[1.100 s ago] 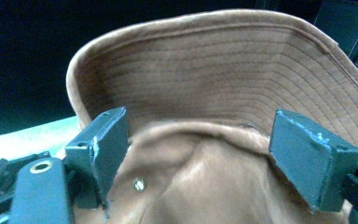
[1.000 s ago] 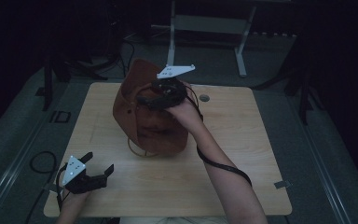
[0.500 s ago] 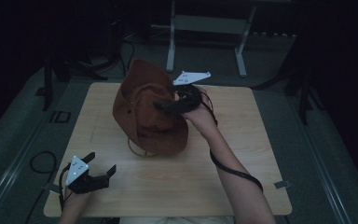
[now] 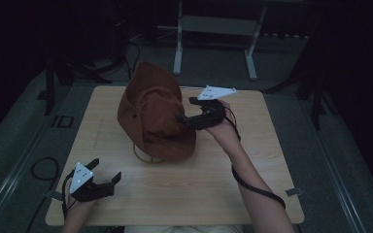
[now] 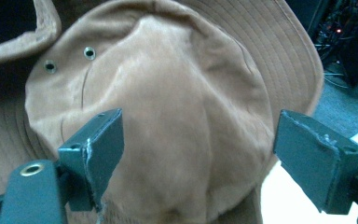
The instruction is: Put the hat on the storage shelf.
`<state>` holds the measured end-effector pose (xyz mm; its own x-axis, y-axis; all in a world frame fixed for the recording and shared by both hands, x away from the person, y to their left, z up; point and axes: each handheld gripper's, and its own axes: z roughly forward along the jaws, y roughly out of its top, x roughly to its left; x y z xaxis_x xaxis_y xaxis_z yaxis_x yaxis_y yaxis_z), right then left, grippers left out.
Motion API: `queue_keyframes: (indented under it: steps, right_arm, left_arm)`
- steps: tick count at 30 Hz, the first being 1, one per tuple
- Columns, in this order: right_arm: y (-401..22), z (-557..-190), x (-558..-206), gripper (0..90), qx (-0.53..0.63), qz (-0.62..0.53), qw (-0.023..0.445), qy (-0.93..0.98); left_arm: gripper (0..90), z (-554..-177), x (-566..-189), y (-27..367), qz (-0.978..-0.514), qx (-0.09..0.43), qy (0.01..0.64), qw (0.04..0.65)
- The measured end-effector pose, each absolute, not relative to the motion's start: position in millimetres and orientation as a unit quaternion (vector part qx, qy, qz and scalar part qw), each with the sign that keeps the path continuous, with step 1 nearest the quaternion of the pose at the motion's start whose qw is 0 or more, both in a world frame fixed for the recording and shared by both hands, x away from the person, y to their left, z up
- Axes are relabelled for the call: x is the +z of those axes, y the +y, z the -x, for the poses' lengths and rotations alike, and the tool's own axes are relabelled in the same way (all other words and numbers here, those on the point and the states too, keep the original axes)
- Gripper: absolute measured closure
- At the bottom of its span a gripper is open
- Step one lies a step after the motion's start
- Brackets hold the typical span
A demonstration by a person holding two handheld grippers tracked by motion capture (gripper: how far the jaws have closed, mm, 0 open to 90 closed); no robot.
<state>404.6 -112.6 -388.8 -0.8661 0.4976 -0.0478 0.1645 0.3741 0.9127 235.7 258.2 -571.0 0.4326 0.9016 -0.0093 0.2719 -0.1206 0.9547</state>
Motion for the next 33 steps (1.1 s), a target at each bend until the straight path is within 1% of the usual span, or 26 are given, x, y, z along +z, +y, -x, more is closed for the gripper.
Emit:
queue_keyframes:
  steps: [9,16,33]
  right_arm:
    - [-139,-398,-410,16.3,0.525,-0.223,0.159,0.806]
    - [-161,-396,-442,16.2,0.514,-0.242,0.148,0.809]
    - [-204,-387,-500,16.2,0.502,-0.265,0.142,0.811]
  left_arm:
    - [4.2,-236,-572,257,-0.684,0.303,0.429,0.507]
    - [4.3,-237,-572,257,-0.683,0.301,0.43,0.507]
    - [4.2,-237,-572,255,-0.686,0.299,0.427,0.508]
